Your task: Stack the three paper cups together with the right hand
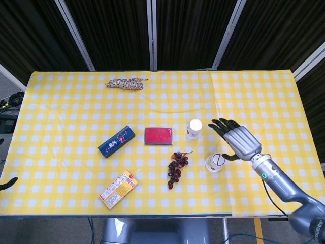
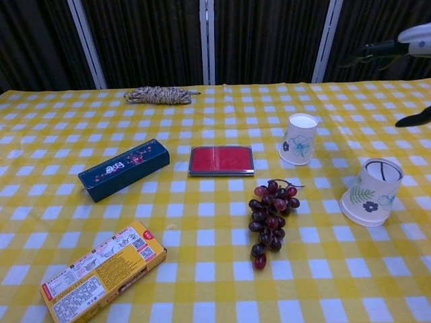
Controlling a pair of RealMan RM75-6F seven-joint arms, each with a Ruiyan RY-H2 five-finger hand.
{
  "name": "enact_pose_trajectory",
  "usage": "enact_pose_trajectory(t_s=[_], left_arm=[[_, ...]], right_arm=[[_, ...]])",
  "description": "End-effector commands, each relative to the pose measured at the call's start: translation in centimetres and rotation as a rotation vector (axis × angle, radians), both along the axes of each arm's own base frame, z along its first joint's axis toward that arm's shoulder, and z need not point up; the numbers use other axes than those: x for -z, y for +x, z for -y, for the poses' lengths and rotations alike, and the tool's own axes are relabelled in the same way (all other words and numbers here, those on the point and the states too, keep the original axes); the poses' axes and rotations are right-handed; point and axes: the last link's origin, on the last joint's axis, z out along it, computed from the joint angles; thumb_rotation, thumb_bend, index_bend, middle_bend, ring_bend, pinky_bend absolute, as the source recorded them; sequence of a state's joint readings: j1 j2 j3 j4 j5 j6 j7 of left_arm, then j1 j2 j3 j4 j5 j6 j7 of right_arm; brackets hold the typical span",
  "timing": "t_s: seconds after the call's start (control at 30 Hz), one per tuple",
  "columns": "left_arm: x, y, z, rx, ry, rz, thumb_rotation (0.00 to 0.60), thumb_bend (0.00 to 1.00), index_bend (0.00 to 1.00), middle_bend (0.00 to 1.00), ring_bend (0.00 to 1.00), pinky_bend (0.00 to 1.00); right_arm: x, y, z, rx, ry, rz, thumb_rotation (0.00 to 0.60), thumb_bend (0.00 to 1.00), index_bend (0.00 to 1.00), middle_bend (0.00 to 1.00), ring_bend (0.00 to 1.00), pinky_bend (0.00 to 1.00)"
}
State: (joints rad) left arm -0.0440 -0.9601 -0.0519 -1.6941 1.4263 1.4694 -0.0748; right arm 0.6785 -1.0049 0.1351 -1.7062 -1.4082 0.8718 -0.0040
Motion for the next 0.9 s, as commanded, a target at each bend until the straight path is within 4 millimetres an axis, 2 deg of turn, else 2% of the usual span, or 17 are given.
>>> enact_pose_trajectory(t_s=[0.03,0.2,0.5,0.7,0.9], left_arm=[[-0.2,-0.2,-0.2,-0.010,0.009,0.003,0.600,0.00,0.00,0.00,0.00,0.00],[-0.5,-0.7,-0.4,-0.035,0.019,0.001,0.600,0.00,0.00,0.00,0.00,0.00],[-0.8,-0.7,-0.4,-0.038,0.031,0.009,0.600,0.00,0.00,0.00,0.00,0.00],[-0.8,-0.9,-0.5,-0.049,0.034,0.010,0.600,0.00,0.00,0.00,0.00,0.00],[-0.5,-1.1,-0.8,-0.055,0.018,0.017,0.600,0.00,0.00,0.00,0.00,0.00]], right_arm=[[1.6,2.4,3.5,0.026,0.000,0.054,0.600,0.13,0.12,0.10,0.05,0.18],[4.2,3.9,6.2,0.056,0.004,0.065,0.600,0.16,0.13,0.14,0.07,0.18],[9.2,4.9,8.6,0.121,0.049,0.039,0.600,0.20,0.16,0.18,0.11,0.18],[11.1,4.3,9.3,0.146,0.051,0.009,0.600,0.21,0.18,0.21,0.14,0.19],[11.6,3.6,9.6,0.163,0.034,0.006,0.600,0.21,0.26,0.27,0.19,0.23]])
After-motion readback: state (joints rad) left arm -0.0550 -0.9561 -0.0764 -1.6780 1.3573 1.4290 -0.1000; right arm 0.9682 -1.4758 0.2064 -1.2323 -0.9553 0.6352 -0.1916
